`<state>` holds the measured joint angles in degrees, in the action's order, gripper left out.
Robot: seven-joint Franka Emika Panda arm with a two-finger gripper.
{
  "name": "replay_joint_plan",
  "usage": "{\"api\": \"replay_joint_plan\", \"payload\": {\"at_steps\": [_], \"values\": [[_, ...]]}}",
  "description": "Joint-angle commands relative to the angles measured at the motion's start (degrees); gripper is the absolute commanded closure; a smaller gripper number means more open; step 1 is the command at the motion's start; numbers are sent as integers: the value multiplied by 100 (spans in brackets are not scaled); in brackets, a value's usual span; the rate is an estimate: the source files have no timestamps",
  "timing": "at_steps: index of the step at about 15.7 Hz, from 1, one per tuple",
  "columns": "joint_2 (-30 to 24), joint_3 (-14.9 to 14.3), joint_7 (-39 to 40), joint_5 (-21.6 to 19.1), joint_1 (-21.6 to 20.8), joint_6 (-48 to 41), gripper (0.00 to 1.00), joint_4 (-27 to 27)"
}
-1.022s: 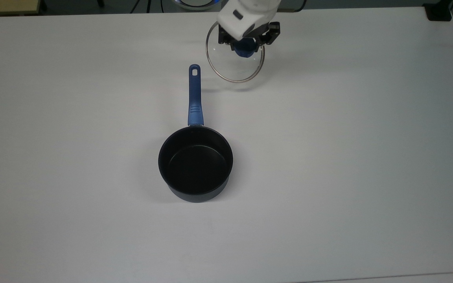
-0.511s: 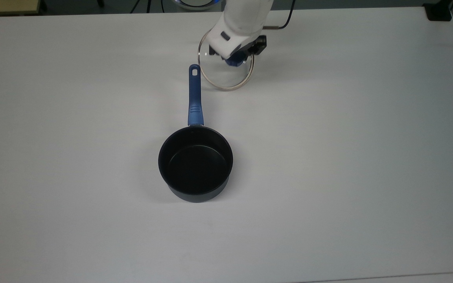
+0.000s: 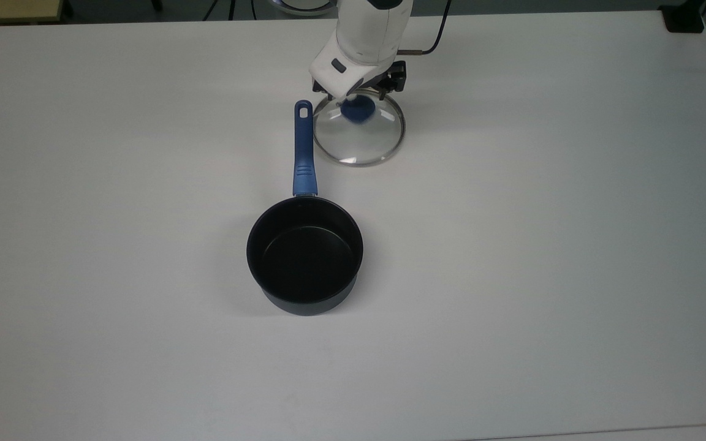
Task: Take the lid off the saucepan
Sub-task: 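Carry the lid beside the saucepan handle and lower it onto the table, then open the gripper and raise it away from the lid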
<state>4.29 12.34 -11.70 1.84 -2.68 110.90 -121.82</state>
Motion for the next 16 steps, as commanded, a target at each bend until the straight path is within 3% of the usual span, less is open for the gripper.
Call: {"api": "replay_joint_plan", "payload": {"at_steps": [1,3,7,10,14,16], "values": [[-43,32,72,89,-31,-174,3,-26],[-104,49,72,98,-57,-445,0,8],[-490,348,72,89,-23,-982,0,201],[-640,418,19,71,30,-1377,0,841],[-640,270,98,1,557,-1739,0,1879],[-632,-186,46,-8,549,-1695,0,2257]]}}
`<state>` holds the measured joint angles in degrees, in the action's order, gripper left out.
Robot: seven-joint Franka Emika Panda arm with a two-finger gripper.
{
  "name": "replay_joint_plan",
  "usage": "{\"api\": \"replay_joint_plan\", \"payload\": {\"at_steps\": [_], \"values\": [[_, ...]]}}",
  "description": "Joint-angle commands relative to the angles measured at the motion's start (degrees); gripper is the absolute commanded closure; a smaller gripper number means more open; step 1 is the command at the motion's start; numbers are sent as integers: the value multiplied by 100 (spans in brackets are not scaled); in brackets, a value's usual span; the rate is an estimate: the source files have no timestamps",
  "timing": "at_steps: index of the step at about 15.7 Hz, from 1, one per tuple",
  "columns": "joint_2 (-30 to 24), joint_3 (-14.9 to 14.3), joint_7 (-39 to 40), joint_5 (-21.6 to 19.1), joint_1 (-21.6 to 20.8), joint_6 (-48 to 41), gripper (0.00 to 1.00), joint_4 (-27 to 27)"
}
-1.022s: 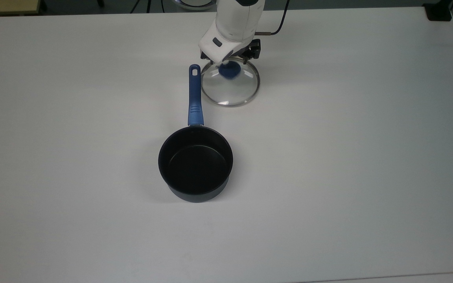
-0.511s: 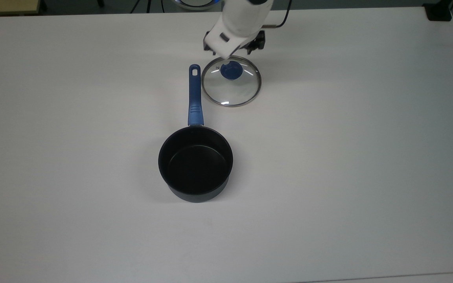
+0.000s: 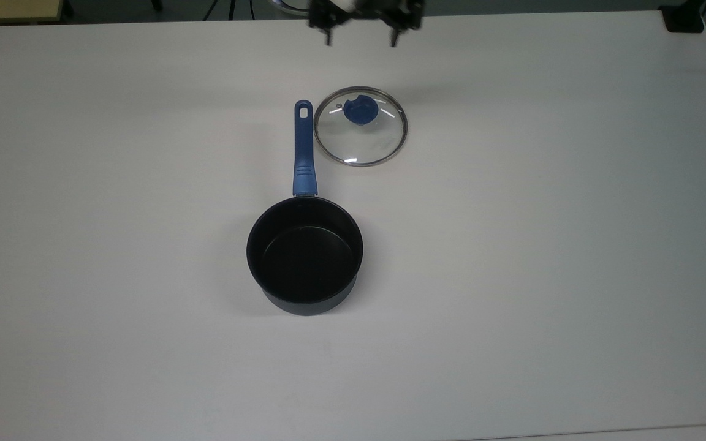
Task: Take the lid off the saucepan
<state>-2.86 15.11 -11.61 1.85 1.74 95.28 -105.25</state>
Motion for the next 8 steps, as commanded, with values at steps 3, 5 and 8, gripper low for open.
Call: {"api": "replay_joint_plan", "payload": {"at_steps": [3,5,8], "values": [[111,-1017,71,-9,72,-115,0,1040],[137,-1220,123,70,63,-63,0,1242],[163,-1597,719,88,55,402,0,1358]]}}
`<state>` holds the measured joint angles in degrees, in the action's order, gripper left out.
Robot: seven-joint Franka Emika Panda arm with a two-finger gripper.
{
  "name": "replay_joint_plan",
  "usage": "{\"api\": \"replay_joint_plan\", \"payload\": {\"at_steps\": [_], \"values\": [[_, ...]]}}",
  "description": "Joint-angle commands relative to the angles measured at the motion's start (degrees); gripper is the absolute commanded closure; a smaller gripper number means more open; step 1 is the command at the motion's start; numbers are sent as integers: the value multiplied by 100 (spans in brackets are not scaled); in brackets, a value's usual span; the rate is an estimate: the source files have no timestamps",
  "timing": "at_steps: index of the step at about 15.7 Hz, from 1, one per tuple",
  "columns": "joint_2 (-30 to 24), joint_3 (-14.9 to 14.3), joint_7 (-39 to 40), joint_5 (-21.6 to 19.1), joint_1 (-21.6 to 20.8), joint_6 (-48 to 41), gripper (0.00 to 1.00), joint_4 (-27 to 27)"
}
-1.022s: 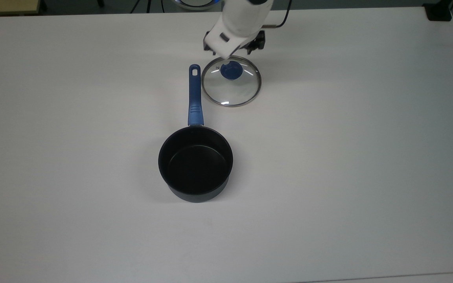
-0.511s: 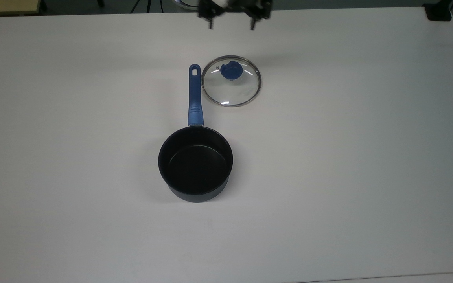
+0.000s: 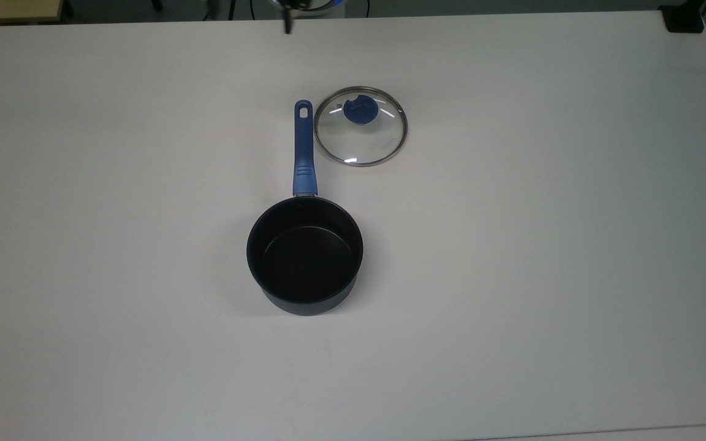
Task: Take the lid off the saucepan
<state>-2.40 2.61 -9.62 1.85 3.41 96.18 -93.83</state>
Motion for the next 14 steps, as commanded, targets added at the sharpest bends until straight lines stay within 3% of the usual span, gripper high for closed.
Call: {"api": "replay_joint_plan", "payload": {"at_steps": [1,14], "values": [[126,-436,775,78,-130,331,0,242],[126,-595,936,26,-368,270,0,242]]}}
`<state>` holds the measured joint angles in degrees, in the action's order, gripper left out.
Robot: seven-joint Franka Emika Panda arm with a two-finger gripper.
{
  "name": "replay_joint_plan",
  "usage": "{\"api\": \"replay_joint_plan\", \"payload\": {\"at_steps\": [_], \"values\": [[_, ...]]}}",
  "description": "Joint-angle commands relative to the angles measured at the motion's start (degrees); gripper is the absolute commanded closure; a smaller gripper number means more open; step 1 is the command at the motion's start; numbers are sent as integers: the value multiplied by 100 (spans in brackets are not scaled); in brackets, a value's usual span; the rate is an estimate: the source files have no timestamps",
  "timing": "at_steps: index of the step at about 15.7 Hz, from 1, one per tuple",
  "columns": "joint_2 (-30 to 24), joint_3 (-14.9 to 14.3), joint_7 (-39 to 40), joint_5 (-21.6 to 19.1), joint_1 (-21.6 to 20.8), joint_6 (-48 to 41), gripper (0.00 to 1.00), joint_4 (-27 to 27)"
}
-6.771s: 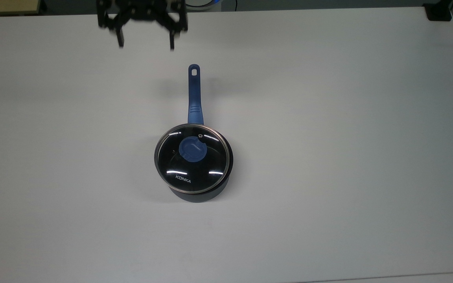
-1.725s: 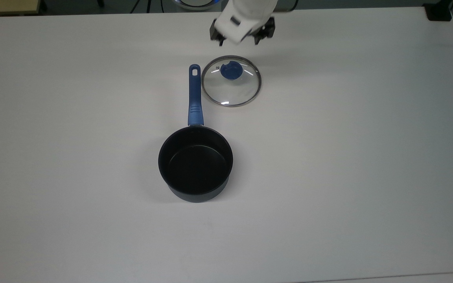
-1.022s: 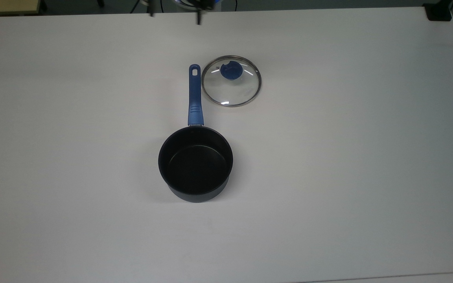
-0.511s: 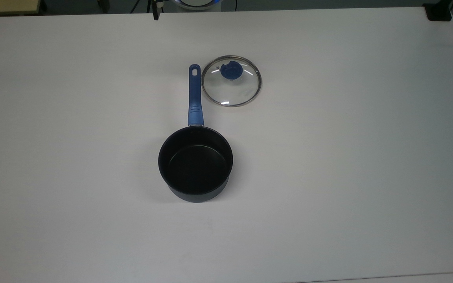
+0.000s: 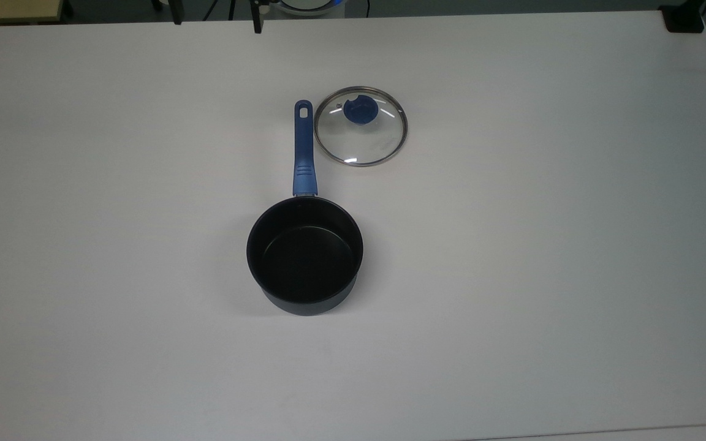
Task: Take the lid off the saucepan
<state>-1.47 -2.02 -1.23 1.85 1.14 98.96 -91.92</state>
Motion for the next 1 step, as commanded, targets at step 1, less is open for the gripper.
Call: {"api": "replay_joint_plan", "payload": {"at_steps": [1], "values": [[33,-132,96,26,-140,-8,0,51]]}}
